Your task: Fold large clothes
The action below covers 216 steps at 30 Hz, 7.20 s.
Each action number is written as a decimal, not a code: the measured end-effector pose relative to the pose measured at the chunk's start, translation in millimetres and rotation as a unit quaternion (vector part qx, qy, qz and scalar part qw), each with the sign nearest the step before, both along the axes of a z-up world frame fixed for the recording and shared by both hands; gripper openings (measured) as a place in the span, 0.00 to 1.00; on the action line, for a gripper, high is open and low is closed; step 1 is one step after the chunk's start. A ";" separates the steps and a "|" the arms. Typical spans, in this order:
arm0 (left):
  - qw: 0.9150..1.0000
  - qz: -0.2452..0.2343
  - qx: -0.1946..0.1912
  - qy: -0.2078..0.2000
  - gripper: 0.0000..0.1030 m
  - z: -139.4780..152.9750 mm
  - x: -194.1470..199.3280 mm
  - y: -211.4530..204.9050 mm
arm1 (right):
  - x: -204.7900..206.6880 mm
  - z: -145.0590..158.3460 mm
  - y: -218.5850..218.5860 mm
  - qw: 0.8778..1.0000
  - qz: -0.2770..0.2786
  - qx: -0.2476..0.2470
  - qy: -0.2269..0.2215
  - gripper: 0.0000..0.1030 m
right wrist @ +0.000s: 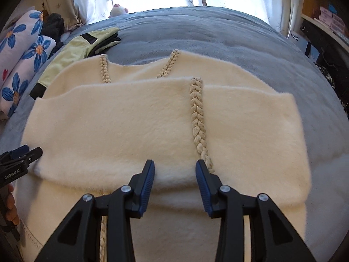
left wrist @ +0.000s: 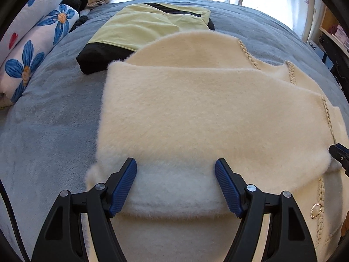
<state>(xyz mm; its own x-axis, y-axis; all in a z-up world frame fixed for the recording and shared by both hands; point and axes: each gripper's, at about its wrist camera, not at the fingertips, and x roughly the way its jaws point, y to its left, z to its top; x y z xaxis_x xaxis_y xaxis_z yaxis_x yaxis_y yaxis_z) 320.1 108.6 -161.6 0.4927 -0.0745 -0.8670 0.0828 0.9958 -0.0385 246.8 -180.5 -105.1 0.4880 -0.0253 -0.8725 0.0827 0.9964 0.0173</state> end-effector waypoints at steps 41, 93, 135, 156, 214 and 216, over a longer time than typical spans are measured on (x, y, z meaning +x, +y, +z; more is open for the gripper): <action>0.995 -0.017 -0.001 -0.099 0.80 133.5 -269.0 40.9 | -226.1 123.2 -14.7 0.995 -0.010 0.037 -0.087 0.62; 0.984 -0.087 -0.140 0.072 0.78 -6.8 -339.0 126.9 | -354.2 17.8 -126.9 0.991 0.024 0.112 0.065 0.27; 0.951 0.089 -0.287 0.069 0.43 26.9 10.6 72.9 | -15.1 49.9 -209.6 0.975 -0.142 0.167 -0.027 0.41; 0.990 -0.075 -0.114 0.038 0.81 41.3 15.8 72.9 | -30.5 -6.3 -194.9 0.988 0.007 0.149 0.041 0.43; 0.991 0.077 0.055 -0.096 0.06 49.6 119.2 37.1 | 102.6 25.7 -123.3 0.983 -0.097 -0.141 -0.068 0.07; 0.991 0.077 0.066 -0.082 0.06 25.7 126.6 35.4 | 112.1 -0.9 -127.9 0.984 -0.103 -0.139 -0.041 0.07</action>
<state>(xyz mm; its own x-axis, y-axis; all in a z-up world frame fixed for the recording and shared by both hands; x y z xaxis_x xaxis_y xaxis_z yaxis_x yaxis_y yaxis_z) 446.7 144.0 -136.0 0.6251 0.1207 -0.7712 -0.0756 0.9927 0.0941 358.9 -308.4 -106.0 0.5165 -0.3631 -0.7755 0.2931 0.9259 -0.2383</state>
